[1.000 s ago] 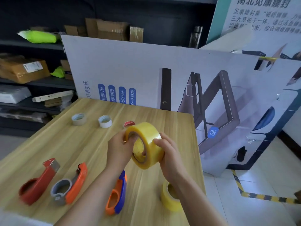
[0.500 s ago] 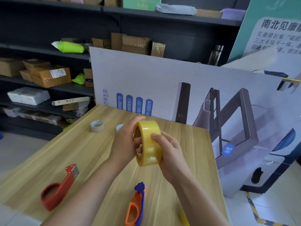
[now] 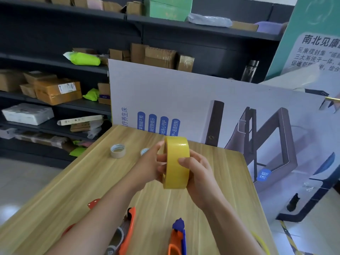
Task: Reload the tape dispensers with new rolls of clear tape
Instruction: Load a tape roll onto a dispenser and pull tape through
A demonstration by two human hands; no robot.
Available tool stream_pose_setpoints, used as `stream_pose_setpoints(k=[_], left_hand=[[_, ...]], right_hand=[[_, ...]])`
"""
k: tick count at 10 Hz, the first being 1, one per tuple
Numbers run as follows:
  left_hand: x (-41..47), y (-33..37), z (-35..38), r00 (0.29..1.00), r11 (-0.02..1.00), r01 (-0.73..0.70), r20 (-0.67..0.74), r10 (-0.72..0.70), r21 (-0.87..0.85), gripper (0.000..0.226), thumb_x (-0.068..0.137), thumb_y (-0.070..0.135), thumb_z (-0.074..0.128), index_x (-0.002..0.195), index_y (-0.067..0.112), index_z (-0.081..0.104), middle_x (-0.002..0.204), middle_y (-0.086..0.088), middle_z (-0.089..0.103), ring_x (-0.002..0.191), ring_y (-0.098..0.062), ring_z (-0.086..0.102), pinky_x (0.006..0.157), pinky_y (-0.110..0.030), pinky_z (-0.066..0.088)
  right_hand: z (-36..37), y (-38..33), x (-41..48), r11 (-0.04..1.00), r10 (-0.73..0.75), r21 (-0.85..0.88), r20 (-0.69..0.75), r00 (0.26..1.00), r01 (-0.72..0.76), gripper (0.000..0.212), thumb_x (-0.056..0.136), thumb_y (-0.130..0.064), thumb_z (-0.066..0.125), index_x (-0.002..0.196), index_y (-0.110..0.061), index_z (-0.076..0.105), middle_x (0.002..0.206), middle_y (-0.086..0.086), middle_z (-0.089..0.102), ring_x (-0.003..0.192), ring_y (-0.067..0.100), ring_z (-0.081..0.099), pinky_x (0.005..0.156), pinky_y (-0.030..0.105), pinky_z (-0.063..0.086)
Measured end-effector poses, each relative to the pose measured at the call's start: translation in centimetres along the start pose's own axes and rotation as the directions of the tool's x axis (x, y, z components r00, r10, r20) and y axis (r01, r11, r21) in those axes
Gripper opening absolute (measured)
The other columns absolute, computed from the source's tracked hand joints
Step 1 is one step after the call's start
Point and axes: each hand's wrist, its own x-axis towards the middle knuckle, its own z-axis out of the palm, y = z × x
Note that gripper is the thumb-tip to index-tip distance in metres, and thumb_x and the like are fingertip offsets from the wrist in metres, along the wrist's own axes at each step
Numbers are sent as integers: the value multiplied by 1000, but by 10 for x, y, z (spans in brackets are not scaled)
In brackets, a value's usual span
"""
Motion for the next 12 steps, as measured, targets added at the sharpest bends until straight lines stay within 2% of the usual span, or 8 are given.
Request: stream_pose_setpoints(k=[2,3,4,6,7,8,9,12], left_hand=[[-1,2,-14,989,978,-151,9,151,143,67,88,-13,51,134,33,36,108,10,59,83,2,59,68,-13,51],[1,9,-16,918,917,-346,-132,375,199,40,84,19,56,118,40,55,108,4,65,87,-15,63,70,-30,53],[-2,15,-14,897,886,-375,-135,421,272,30,78,14,56,103,27,64,89,-4,68,80,-24,64,70,-42,56],[-4,27,-2,959,957,-268,-61,276,114,43,85,-10,54,115,20,56,94,0,61,81,-22,60,66,-28,50],[-9,31,6,969,959,-235,-38,243,160,42,80,3,56,118,21,54,89,9,58,75,-10,58,65,-23,48],[-13,26,13,986,986,-152,-63,157,73,39,94,-6,42,96,31,55,82,8,55,71,-9,54,65,-26,47],[-15,17,23,982,990,-119,-140,129,82,29,91,10,48,88,33,64,76,-1,58,67,-18,54,60,-31,46],[-13,24,31,997,995,12,-69,-19,-95,24,101,15,37,102,17,60,63,-3,54,47,-15,48,40,-21,38]], right_hand=[[17,2,8,1000,7,-29,-128,992,-11,24,78,-18,54,91,-15,75,92,20,74,76,30,69,80,51,55],[19,1,8,1000,23,9,-138,990,-22,30,79,-17,54,101,-3,69,90,23,72,73,31,67,78,46,55],[17,-7,3,999,29,40,-97,995,-25,20,88,-10,51,98,-3,67,84,19,72,70,27,68,74,43,56],[4,-20,-6,994,4,111,39,999,-9,33,78,-8,46,100,-4,70,95,20,73,82,30,70,75,40,57],[-4,-20,-11,990,6,141,66,998,-15,37,77,-8,46,106,-1,68,99,21,71,84,32,69,78,43,56],[-9,-18,-17,988,5,156,91,996,-19,36,78,-9,45,103,-4,71,103,21,71,86,32,69,80,44,55],[-13,-16,-23,987,5,162,106,994,-22,39,77,-8,44,102,-5,73,106,22,71,86,32,69,81,44,55],[-19,-18,-26,988,14,149,85,996,-27,45,72,-10,44,109,0,69,106,24,70,85,35,66,81,46,52]])
